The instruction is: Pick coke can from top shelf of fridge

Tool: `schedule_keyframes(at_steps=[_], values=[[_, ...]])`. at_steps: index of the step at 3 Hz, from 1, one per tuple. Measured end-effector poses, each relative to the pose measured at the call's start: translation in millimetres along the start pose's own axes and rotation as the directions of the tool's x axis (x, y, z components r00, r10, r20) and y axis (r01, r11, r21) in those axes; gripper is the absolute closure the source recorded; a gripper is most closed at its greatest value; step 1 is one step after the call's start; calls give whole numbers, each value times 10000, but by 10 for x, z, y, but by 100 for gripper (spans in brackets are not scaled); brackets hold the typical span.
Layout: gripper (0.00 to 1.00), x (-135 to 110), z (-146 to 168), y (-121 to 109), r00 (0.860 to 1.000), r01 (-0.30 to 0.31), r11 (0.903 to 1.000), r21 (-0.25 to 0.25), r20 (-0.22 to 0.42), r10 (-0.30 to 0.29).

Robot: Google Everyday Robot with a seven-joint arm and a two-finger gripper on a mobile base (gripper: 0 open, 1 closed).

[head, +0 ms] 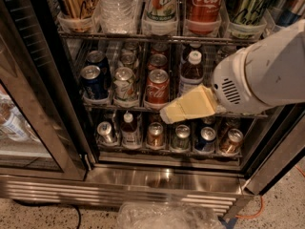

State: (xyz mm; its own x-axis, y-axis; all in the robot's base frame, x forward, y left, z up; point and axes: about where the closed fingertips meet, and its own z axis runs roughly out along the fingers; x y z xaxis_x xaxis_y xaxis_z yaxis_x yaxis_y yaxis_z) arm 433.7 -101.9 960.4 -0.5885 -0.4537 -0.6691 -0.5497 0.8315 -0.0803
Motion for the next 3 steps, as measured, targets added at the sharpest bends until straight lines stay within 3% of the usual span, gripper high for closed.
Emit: schedule_keyframes(at_steps=[1,2,3], values=[[0,-112,87,66,9972,-423,9991,-87,617,428],[0,-176,207,61,9718,-1782,9839,131,1590,1739],[0,-249,273,-64,9195,-3133,9484,494,2657,2899]])
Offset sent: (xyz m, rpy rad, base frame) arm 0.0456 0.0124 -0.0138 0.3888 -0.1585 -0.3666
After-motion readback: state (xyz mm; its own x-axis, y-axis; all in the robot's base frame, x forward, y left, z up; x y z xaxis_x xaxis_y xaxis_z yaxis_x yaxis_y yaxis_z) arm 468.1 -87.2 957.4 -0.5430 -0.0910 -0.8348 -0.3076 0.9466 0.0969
